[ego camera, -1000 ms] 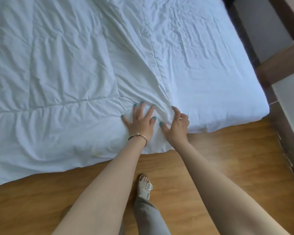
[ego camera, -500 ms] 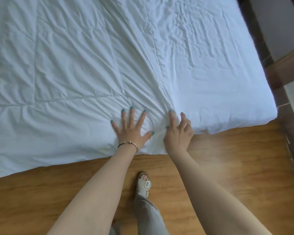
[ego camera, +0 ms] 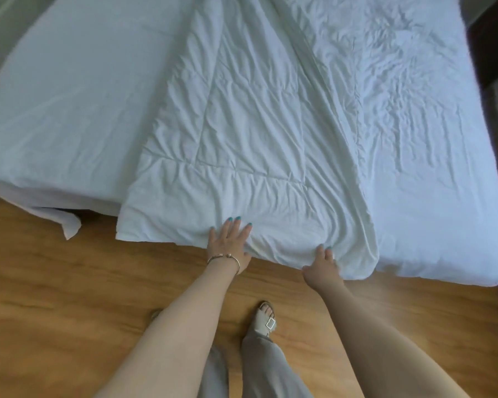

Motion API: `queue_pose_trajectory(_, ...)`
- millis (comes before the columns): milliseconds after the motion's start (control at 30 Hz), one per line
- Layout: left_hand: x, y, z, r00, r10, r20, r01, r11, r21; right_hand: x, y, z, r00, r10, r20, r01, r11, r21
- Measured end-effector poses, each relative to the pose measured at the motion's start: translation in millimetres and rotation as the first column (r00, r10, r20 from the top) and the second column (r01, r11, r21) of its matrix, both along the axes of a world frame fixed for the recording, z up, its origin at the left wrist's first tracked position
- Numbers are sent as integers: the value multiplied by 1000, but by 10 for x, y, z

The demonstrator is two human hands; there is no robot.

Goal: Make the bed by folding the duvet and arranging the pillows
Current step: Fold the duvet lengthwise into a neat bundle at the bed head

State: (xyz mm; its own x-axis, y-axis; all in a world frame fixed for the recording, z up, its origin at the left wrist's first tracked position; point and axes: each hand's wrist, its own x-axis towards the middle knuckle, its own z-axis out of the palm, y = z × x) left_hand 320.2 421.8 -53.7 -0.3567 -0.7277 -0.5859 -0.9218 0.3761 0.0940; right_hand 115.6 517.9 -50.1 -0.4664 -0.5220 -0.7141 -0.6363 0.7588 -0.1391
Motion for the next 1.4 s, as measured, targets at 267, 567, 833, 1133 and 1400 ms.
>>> queue_pose_trajectory(267, 1508, -196, 371, 965, 211, -157, -181, 966, 187, 1501, -347, 362, 973, 194, 125, -190, 981, -44)
queue_pose_trajectory(567, 3187, -298, 558, 656, 709, -257, -612, 700, 369, 3827, -1303, 540, 889, 401, 219, -378, 915, -141)
queue_pose_trajectory(833, 4698, -507, 324, 199, 966, -163, -802, 256, 539, 5370, -2031, 268, 692, 641, 331, -702, 705, 101)
queue_pose_trajectory(1133, 6517, -1504, 564, -355, 901, -248, -871, -223, 439, 7635, -3995, 568, 473, 744, 472, -819, 569, -76)
queue_pose_trajectory(1400, 7638, -2574, 408, -411, 874, -259, -841, -254, 478, 8718, -4706, 583, 434, 749, 501, -871, 492, 19)
